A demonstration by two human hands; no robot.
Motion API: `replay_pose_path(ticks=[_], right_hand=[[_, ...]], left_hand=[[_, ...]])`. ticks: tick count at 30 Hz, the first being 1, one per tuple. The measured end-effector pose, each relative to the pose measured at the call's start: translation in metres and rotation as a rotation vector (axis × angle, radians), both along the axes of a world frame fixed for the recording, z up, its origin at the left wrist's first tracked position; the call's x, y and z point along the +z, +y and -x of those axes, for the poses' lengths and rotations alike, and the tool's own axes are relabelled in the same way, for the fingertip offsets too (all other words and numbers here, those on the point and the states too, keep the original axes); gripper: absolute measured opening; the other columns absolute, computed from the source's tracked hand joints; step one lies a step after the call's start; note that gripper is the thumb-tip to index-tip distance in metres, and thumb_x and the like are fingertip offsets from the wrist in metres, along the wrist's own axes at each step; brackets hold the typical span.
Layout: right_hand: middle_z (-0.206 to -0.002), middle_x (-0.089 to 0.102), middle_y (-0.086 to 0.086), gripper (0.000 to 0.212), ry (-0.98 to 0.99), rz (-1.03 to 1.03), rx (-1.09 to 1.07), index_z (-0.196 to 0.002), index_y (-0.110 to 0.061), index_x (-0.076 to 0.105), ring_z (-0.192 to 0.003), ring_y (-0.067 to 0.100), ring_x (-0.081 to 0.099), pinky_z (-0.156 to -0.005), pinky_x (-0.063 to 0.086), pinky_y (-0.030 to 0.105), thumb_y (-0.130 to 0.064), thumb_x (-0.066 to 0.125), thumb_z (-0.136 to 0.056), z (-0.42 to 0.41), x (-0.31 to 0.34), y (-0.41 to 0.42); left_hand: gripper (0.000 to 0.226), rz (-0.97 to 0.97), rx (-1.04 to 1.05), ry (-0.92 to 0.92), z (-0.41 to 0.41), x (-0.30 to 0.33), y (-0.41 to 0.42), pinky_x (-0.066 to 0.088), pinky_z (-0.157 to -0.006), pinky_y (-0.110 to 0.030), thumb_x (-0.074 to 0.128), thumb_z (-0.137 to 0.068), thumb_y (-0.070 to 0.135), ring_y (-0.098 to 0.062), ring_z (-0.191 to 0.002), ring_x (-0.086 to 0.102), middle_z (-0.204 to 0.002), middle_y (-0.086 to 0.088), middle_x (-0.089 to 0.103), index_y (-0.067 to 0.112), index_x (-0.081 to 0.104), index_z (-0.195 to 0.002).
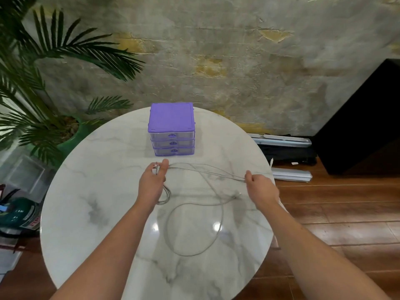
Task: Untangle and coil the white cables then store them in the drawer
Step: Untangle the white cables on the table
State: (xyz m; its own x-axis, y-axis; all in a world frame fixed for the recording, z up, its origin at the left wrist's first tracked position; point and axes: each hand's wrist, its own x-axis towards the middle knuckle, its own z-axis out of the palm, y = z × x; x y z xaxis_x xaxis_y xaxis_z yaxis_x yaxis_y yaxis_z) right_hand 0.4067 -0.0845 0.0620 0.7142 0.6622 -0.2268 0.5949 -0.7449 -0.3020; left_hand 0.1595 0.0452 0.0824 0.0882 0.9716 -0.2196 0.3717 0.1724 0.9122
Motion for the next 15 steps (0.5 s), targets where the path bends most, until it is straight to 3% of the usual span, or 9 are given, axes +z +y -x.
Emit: replay_pose_path(ticks=[3,5,8,12,15], right_hand=[[-0.074,0.062,0.005,0.045,-0.089,0.021,-0.044,-0.083,-0.011,0.065,-0.070,0.027,0.058,-0.063,0.043,0.029,-0.034,0.030,-0.098,-0.010,0.001,-0.002],[-0.077,0.063,0.007,0.040,-0.100,0.063,-0.016,-0.080,-0.011,0.063,-0.072,0.028,0.060,-0.061,0.042,0.028,-0.032,0.034,-0.097,-0.008,0.003,0.003],[-0.098,0.067,0.013,0.040,-0.048,0.076,0.069,-0.095,-0.006,0.067,-0.094,0.034,0.063,-0.076,0.046,0.033,-0.027,0.033,-0.098,0.009,0.005,0.020],[-0.124,0.059,0.011,0.038,0.159,-0.318,0.262,-0.121,-0.009,0.065,-0.122,0.029,0.046,-0.103,0.037,0.035,-0.021,0.042,-0.093,0.057,0.019,0.047],[-0.124,0.061,0.003,0.041,0.305,-0.341,0.505,-0.130,-0.018,0.057,-0.118,0.020,0.048,-0.103,0.038,0.033,-0.021,0.052,-0.089,0.087,0.030,0.055]], left_hand=[[0.037,0.019,-0.043,-0.026,0.001,-0.003,-0.004,0.037,-0.059,-0.021,0.061,-0.091,0.043,-0.010,-0.060,0.048,-0.068,0.001,0.052,0.006,0.062,-0.087],[0.034,0.027,-0.070,-0.027,0.000,-0.003,-0.006,0.035,-0.057,-0.020,0.063,-0.090,0.042,-0.010,-0.059,0.045,-0.065,0.003,0.050,0.011,0.059,-0.076],[0.034,0.043,-0.098,-0.029,-0.005,-0.001,-0.007,0.035,-0.058,-0.022,0.065,-0.088,0.041,-0.012,-0.061,0.044,-0.065,0.004,0.051,0.012,0.059,-0.073],[0.044,0.056,-0.143,-0.051,-0.015,0.002,-0.007,0.038,-0.065,-0.027,0.069,-0.085,0.042,-0.015,-0.067,0.047,-0.072,-0.002,0.054,-0.001,0.062,-0.085],[0.035,0.070,-0.178,-0.066,-0.020,0.010,-0.008,0.037,-0.060,-0.026,0.070,-0.085,0.040,-0.014,-0.061,0.045,-0.064,0.001,0.050,0.009,0.059,-0.071]])
